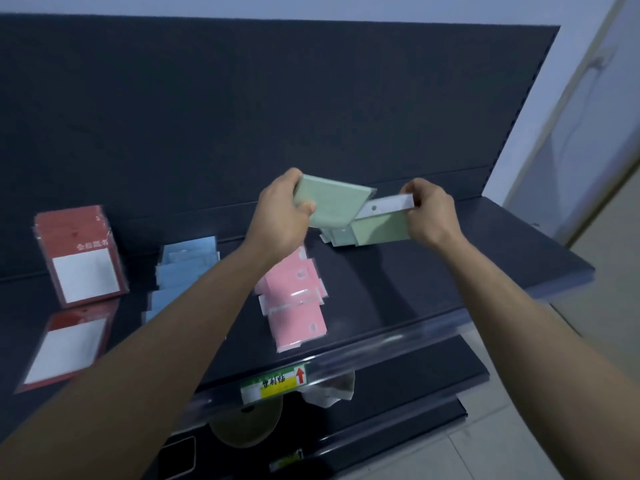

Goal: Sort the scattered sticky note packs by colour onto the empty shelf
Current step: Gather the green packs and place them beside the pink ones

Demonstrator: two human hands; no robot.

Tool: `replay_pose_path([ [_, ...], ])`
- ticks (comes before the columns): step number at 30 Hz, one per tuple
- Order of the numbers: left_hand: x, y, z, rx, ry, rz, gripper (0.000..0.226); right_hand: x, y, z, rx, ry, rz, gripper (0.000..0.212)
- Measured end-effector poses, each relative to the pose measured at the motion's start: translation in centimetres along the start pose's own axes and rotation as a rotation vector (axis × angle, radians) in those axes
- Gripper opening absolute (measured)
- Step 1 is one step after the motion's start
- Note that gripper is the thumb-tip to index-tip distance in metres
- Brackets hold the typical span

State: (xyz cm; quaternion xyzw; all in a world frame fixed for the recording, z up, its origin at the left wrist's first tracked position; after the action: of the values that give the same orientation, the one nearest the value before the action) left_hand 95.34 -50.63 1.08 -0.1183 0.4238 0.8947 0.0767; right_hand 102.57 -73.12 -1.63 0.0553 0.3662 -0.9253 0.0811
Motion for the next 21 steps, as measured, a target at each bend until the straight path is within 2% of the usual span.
replay_pose_path([
  [5, -2.8, -0.9, -1.3, -0.014, -0.033, 0.016, 0.008, -3.9, 2.5, -3.3, 0.004, -0.167, -0.029, 0.018],
  [11, -5.0, -3.3, -3.4, -0.029, -0.028, 0.154, 0.006, -8.8, 5.9, -7.5, 0.029, -0.377, -0.054, 0.021],
  [20, -6.2, -5.8, -9.3, 0.06, -0.008, 0.351, 0.014, -12.3, 8.0, -9.4, 0.205, -0.578, 0.028, 0.005],
  [21, -6.3, -6.1, -10.0, 0.077, -0.011, 0.374, 0.016, -12.6, 8.0, -9.3, 0.23, -0.588, 0.037, 0.015],
])
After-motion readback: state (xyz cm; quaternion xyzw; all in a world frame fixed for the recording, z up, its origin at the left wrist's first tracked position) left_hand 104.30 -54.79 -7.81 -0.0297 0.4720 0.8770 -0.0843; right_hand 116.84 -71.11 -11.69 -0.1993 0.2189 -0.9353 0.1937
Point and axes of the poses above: each hand's wrist, its own x-axis away from the middle knuckle, its own z-axis out of the back of the hand, y = z × x, the point moved 7 cm from there along -x, towards the middle knuckle, and after that the axes turned 13 degrees about -y, right-handed, at the moved point
